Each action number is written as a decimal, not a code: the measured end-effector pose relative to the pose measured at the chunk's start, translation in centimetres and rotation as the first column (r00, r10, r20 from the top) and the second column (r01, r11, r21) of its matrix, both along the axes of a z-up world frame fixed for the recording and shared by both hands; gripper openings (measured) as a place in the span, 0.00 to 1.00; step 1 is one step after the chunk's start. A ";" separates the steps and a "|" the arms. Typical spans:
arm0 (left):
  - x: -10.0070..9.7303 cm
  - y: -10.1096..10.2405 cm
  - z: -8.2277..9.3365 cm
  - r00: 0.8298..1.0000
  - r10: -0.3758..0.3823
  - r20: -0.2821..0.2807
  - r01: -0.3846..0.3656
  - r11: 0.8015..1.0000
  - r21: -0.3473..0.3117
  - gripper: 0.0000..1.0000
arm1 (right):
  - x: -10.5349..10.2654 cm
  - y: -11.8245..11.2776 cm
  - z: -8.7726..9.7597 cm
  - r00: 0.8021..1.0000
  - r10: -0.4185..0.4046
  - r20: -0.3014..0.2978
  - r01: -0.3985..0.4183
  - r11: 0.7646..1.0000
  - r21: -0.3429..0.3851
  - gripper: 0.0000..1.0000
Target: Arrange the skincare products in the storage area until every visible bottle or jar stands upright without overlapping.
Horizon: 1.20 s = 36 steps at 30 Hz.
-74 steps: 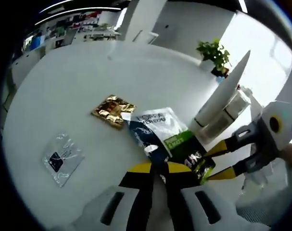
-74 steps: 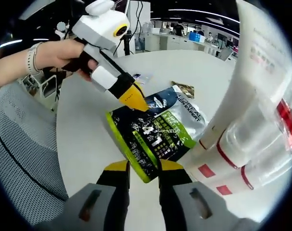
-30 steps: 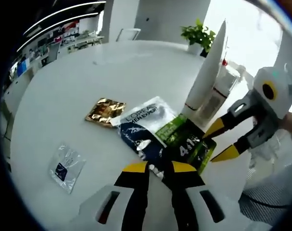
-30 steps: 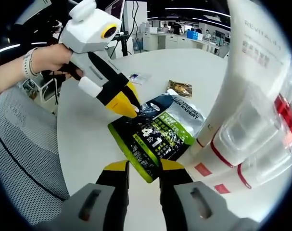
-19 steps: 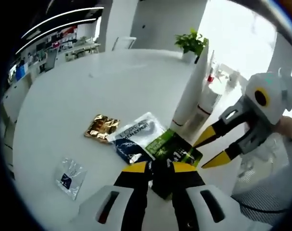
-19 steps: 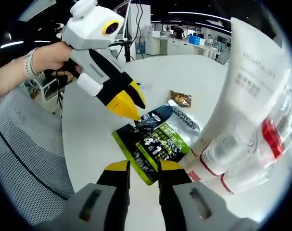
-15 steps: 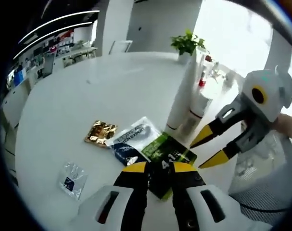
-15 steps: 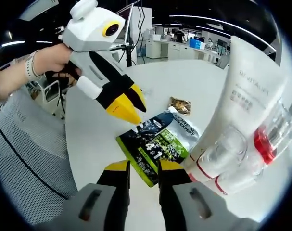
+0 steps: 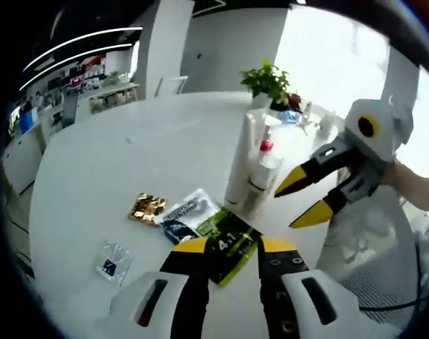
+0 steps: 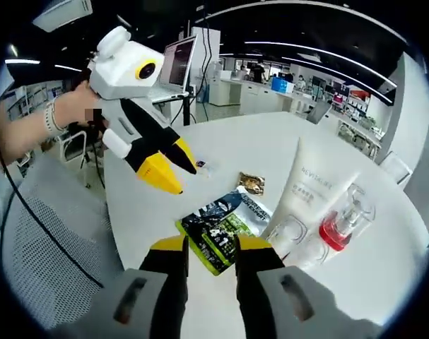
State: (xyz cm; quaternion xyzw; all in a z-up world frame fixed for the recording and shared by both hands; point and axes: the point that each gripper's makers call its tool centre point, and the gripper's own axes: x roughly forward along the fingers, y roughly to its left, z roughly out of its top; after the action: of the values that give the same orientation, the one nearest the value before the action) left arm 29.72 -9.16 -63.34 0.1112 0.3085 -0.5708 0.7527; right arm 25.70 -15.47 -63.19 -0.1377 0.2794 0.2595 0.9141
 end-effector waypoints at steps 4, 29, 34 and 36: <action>0.1 0.7 0.7 1.000 0.010 0.022 -0.010 1.000 0.000 0.28 | -0.3 -0.6 1.8 0.999 -0.027 0.036 0.026 1.000 0.008 0.29; 1.0 3.9 4.4 0.984 0.078 0.159 -0.082 0.996 0.024 0.64 | -1.3 -5.1 5.0 0.971 -0.230 0.062 0.229 0.973 0.015 0.80; 1.1 4.5 4.7 0.983 0.088 0.163 -0.094 0.995 0.025 0.70 | -1.3 -5.5 5.5 0.967 -0.242 0.082 0.244 0.970 -0.009 0.86; 1.2 4.7 4.8 0.981 0.094 0.171 -0.100 0.995 0.022 0.74 | -1.3 -5.5 5.7 0.967 -0.238 0.087 0.239 0.971 -0.007 0.88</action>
State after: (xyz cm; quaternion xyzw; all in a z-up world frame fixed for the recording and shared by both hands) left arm 30.95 -4.46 -58.59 0.1557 0.2571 -0.5172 0.8014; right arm 24.39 -20.93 -57.50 -0.1221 0.2568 0.1392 0.9486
